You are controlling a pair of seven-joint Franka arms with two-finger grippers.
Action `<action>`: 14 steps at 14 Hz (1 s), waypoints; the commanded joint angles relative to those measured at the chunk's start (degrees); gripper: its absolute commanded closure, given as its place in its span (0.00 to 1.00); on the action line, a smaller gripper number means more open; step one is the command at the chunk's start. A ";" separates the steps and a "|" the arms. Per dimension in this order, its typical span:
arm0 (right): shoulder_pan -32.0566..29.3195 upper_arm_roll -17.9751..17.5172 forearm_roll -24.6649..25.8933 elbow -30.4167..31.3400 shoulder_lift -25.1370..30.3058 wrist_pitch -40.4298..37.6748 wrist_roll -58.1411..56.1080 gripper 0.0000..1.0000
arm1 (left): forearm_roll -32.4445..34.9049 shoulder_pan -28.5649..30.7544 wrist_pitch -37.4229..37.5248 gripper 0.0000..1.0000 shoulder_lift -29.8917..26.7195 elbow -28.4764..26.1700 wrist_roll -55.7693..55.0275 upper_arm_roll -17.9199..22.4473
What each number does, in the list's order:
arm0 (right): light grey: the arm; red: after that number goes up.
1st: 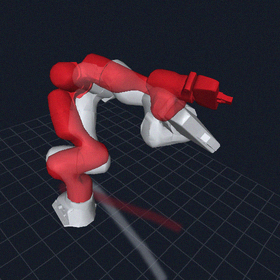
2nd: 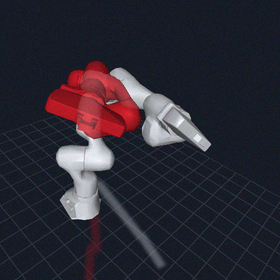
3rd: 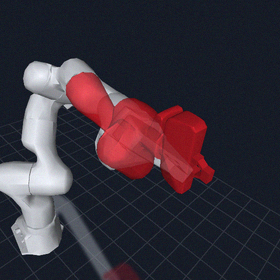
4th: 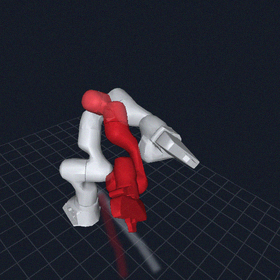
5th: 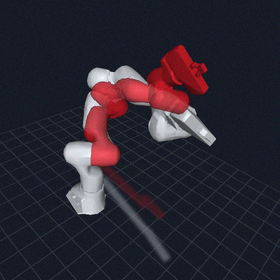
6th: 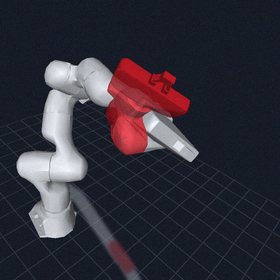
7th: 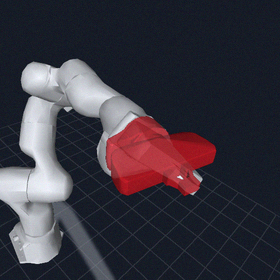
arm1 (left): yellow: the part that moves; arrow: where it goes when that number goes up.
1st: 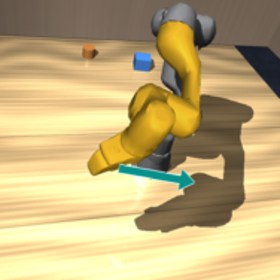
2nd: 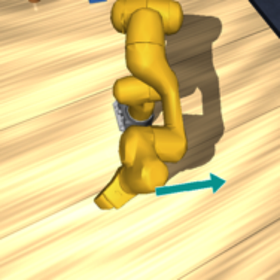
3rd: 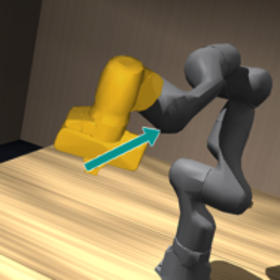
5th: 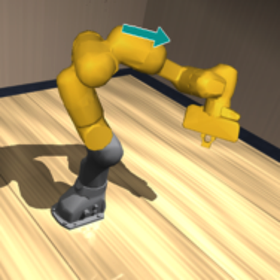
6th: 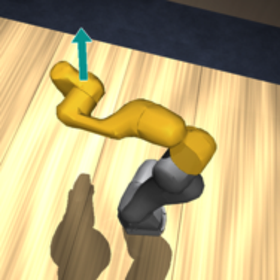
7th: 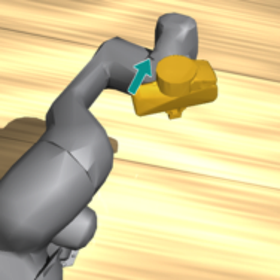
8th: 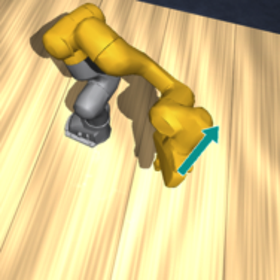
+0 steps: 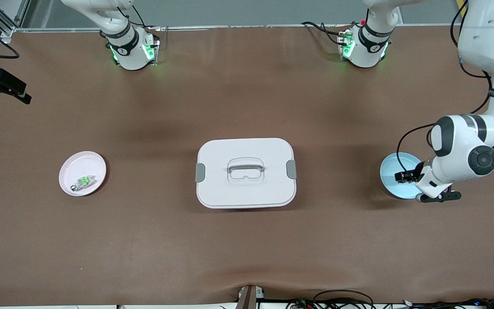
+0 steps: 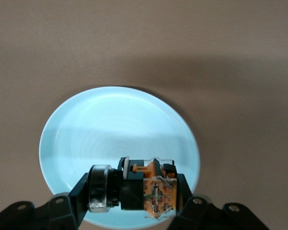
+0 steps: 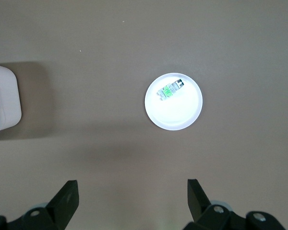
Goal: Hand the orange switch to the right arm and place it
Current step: 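Close the left gripper on the orange switch, then lift the orange switch with the left gripper toward the white box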
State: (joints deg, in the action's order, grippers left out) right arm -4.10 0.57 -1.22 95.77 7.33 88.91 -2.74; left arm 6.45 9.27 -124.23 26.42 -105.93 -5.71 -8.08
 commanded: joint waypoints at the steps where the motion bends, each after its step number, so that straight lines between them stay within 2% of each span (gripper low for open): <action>1: -0.74 -0.57 0.43 -0.76 -0.04 -0.84 -0.43 0.00 | -0.91 0.05 6.00 1.00 -4.96 1.07 -0.44 -3.51; 5: -0.65 -0.66 0.43 -0.68 -0.12 -0.84 -0.08 0.00 | -10.56 -0.21 10.05 1.00 -6.99 4.14 -3.50 -6.24; 9: 0.31 -0.66 -0.10 -0.67 -0.30 -0.76 0.10 0.00 | -11.11 -0.39 16.03 1.00 -6.73 10.47 -18.42 -12.47; 12: 1.11 -0.66 -0.19 -0.76 -0.39 -0.32 0.10 0.00 | -10.94 -1.26 16.22 1.00 -6.29 13.20 -31.69 -18.36; 14: 1.46 -0.74 -0.36 -0.76 -0.56 -0.14 0.19 0.00 | -10.76 -4.67 16.22 1.00 -5.42 15.13 -39.69 -19.17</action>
State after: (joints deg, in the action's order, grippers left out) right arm -3.08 -0.19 -1.32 95.77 7.16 88.93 -2.74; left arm -4.07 7.23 -109.56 19.56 -93.82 -39.05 -26.68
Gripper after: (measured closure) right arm 0.000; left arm 0.278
